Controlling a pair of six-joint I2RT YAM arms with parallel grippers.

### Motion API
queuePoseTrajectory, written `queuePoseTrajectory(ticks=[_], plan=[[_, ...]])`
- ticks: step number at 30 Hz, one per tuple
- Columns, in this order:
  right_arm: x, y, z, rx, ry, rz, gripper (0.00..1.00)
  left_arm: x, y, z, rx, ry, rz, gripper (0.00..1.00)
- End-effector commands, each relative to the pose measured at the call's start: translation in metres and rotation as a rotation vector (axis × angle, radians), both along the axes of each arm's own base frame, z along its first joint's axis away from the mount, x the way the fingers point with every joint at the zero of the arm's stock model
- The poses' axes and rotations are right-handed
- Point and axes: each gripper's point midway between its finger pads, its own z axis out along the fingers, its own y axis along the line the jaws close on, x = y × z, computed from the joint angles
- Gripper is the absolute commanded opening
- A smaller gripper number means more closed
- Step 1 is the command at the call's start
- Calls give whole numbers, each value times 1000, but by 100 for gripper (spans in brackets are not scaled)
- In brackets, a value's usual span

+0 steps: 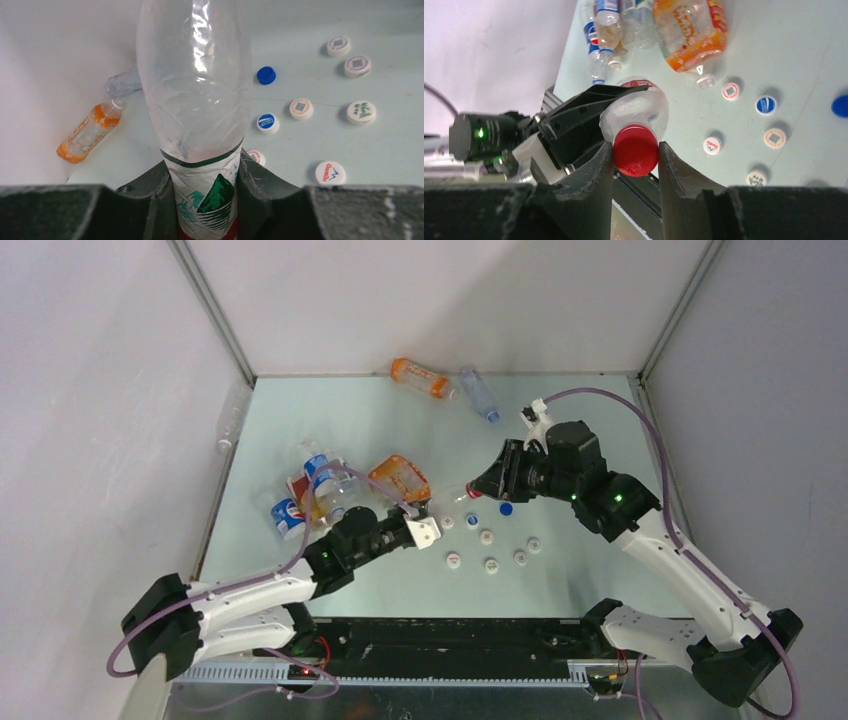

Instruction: Screw on the bottle caps

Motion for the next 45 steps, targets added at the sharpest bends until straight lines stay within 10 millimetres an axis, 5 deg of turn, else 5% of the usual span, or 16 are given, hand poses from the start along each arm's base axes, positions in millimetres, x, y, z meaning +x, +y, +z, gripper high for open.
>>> queuePoseTrajectory(ticks=[1, 18, 24, 34, 40, 45], plan=[[0, 0, -47, -59, 250, -172, 0, -15, -31, 110, -244, -300, -88, 3], [-2, 16, -43, 41, 360, -271, 2, -18, -37, 97, -275, -403, -17, 3], [2, 12, -36, 56, 333, -270, 20, -16, -37, 78, -233, -371, -14, 3], [10, -1, 0, 80, 124, -225, 67, -6, -34, 27, -181, -211, 51, 3], [8, -10, 8, 46, 44, -183, 73, -2, -32, 11, -203, -117, 64, 4], [2, -22, 34, 26, -164, -68, 74, 1, -30, 1, -205, 0, 36, 5]])
